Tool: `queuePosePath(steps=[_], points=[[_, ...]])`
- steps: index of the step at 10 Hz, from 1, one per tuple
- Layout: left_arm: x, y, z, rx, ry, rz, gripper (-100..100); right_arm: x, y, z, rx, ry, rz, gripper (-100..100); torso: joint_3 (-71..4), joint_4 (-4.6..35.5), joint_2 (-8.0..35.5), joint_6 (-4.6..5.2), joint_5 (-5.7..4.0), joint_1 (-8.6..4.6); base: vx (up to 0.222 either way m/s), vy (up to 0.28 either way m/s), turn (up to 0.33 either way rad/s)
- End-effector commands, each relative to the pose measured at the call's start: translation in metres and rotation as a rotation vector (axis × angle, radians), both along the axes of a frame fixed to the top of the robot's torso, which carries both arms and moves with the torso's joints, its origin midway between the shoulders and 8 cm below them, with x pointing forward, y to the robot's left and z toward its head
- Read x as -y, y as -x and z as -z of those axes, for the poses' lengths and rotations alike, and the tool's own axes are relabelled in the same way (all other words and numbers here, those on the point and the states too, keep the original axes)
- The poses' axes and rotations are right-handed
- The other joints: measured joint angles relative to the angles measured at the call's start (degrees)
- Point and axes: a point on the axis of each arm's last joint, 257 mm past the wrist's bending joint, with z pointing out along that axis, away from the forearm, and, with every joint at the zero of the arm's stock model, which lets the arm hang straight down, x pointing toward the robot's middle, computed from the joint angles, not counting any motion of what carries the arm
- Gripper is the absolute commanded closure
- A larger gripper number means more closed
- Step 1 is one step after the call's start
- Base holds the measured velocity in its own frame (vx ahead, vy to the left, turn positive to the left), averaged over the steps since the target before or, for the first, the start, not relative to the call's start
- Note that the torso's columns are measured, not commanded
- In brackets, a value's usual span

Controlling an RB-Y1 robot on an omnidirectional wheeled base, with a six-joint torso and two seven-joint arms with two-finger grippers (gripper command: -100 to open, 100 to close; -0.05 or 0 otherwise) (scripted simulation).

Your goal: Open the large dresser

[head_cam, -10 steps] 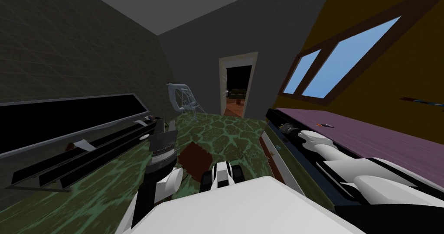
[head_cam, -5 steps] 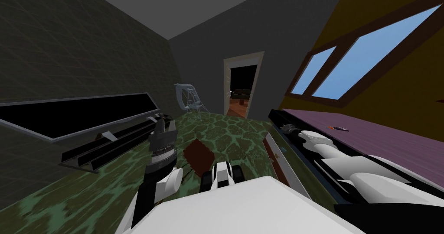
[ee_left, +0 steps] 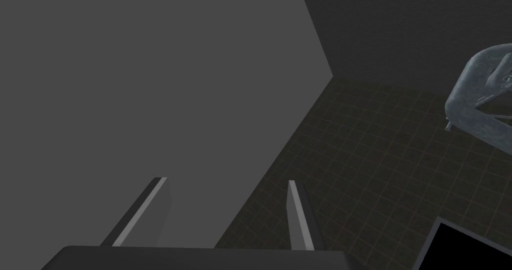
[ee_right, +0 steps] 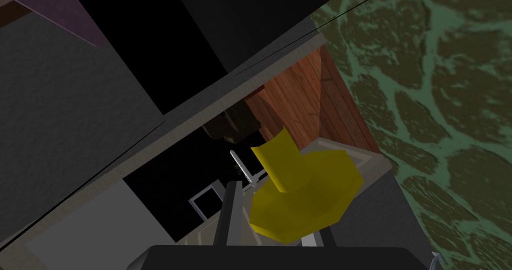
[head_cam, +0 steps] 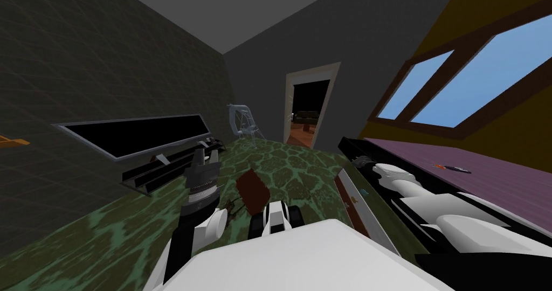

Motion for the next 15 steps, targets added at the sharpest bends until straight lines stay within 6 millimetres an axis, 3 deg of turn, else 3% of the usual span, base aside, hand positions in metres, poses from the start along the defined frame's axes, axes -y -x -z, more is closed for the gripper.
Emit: queuePosePath(steps=[1,5,6,7,9,13,15], points=[[0.000,0.000,0.000,0.000,0.000,0.000,0,0.006,0.007,0.002,-0.004,-0.001,0.029,100,0.03,0.09,0.08,0.02,0.10,-0.16,-0.035,0.044,0.198],[0.000,0.000,0.000,0.000,0.000,0.000,0,0.020,0.024,0.006,-0.014,-0.003,0.095,100,-0.09,-0.02,-0.21,-0.52,-0.04,0.16,-0.049,0.084,0.211],[0.000,0.000,0.000,0.000,0.000,0.000,0,0.024,0.030,0.007,-0.035,0.019,0.097,100,-0.12,-0.02,-0.20,-0.17,0.02,0.00,0.002,0.049,0.009],[0.000,0.000,0.000,0.000,0.000,0.000,0,0.020,0.024,0.006,-0.015,0.000,0.094,100,-0.04,0.01,-0.04,0.11,0.05,-0.08,0.016,0.014,-0.024],[0.000,0.000,0.000,0.000,0.000,0.000,0,0.027,0.033,0.008,-0.018,-0.003,0.129,100,0.10,0.04,0.11,-0.12,-0.09,-0.09,-0.016,0.032,0.114],[0.000,0.000,0.000,0.000,0.000,0.000,0,0.023,0.026,0.006,0.005,-0.021,0.125,100,0.08,-0.01,0.11,0.13,-0.12,-0.02,-0.006,0.015,0.021],[0.000,0.000,0.000,0.000,0.000,0.000,0,0.027,0.033,0.008,-0.018,-0.003,0.129,100,0.11,0.03,0.13,0.01,-0.11,-0.03,0.000,0.000,0.000]])
